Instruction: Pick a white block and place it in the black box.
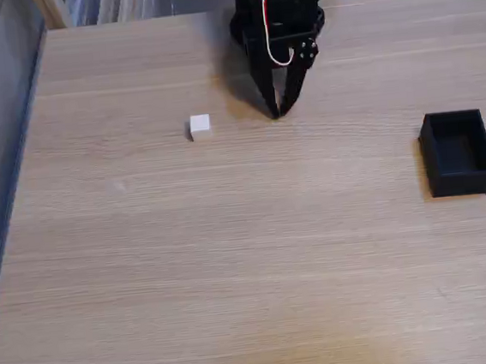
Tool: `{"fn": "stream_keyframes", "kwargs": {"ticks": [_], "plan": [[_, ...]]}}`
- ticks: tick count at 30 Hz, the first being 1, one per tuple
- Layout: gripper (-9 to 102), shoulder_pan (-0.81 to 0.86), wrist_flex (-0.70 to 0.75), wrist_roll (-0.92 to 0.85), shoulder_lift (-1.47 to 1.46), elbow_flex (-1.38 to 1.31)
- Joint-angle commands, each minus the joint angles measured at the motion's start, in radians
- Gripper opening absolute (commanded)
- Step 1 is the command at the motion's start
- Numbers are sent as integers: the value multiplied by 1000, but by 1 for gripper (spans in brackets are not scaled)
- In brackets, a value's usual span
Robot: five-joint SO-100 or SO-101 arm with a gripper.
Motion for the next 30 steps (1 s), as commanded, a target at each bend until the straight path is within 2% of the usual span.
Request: {"fn": "stream_keyframes", "kwargs": {"ticks": [1, 9, 20, 25, 30], "plan": [[0, 12, -32, 2, -120, -103], [7, 123, 29, -40, -279, -325], [17, 390, 124, -327, -460, -480], [22, 491, 107, -465, -505, -517], [24, 554, 55, -531, -571, -541]]}}
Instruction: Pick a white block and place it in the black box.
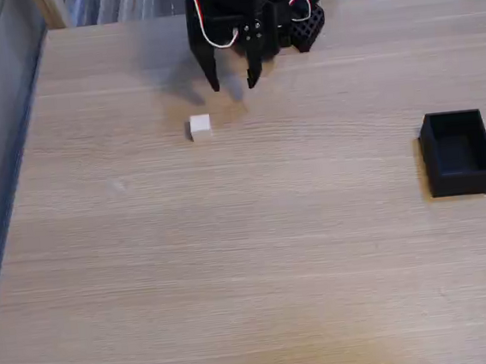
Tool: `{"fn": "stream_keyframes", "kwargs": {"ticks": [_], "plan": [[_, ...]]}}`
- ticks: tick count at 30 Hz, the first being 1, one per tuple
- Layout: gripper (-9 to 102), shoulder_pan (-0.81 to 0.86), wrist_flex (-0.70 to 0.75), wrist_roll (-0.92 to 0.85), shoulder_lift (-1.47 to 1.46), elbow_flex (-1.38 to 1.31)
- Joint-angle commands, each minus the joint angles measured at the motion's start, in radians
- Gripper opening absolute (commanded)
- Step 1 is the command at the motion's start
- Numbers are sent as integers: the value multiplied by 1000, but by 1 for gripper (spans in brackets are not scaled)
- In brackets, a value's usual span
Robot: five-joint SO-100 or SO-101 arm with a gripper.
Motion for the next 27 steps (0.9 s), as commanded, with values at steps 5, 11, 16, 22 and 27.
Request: {"fn": "stream_keyframes", "kwargs": {"ticks": [5, 11, 16, 22, 27], "plan": [[26, 94, -123, -87, -140, -58], [28, 153, -196, -127, -268, -110], [28, 196, -265, -160, -354, -126], [28, 212, -288, -167, -446, -161], [28, 199, -307, -158, -494, -179]]}}
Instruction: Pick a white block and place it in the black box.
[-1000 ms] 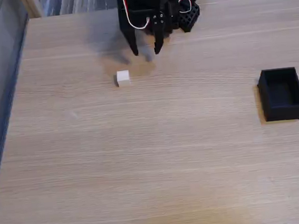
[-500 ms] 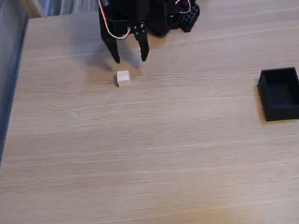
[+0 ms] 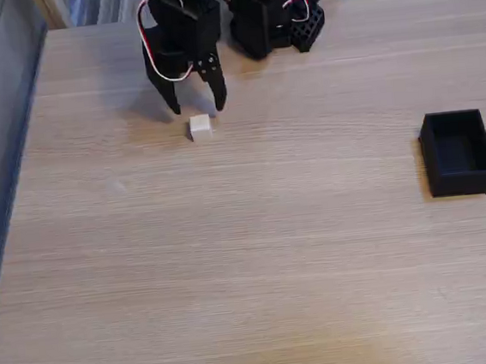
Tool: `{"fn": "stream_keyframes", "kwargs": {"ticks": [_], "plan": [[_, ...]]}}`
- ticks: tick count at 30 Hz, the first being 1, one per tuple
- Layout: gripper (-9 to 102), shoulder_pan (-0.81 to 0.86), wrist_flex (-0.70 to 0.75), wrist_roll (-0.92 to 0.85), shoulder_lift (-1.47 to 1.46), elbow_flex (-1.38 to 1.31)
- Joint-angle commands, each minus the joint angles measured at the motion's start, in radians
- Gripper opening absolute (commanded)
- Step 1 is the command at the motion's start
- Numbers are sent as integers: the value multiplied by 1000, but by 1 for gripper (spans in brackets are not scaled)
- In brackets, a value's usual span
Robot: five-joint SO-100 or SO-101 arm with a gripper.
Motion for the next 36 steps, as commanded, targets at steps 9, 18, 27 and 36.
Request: {"fn": "stream_keyframes", "kwargs": {"ticks": [9, 18, 27, 36], "plan": [[27, -52, -44, 66, -64, -34], [25, -72, -141, 72, -114, -9], [17, -67, -156, 35, -123, 8], [0, -52, -135, -20, -120, 9]]}}
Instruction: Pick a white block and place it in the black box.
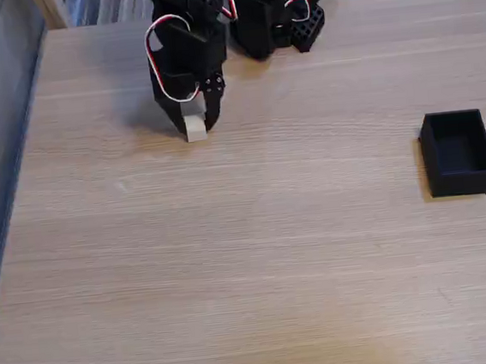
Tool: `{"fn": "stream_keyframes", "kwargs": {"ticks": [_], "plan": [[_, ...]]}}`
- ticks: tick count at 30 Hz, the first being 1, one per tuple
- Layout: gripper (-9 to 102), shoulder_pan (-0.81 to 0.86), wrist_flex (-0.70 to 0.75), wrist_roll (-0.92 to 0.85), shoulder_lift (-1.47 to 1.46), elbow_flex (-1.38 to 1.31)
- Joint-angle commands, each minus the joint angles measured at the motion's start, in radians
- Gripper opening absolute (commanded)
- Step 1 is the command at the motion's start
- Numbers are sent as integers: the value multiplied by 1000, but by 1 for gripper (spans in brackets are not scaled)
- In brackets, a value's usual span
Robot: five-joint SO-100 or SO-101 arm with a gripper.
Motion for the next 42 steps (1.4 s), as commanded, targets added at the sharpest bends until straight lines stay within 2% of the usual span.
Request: {"fn": "stream_keyframes", "kwargs": {"ticks": [1, 5, 9, 14, 18, 29, 42], "plan": [[0, 11, 28, -21, 8, -18], [0, -9, 181, -15, 37, -110], [0, -103, 339, 61, 92, -201], [0, -328, 523, 255, 160, -305], [0, -543, 609, 428, 196, -376], [0, -994, 589, 713, 210, -479], [0, -1296, 492, 968, -94, -802]]}}
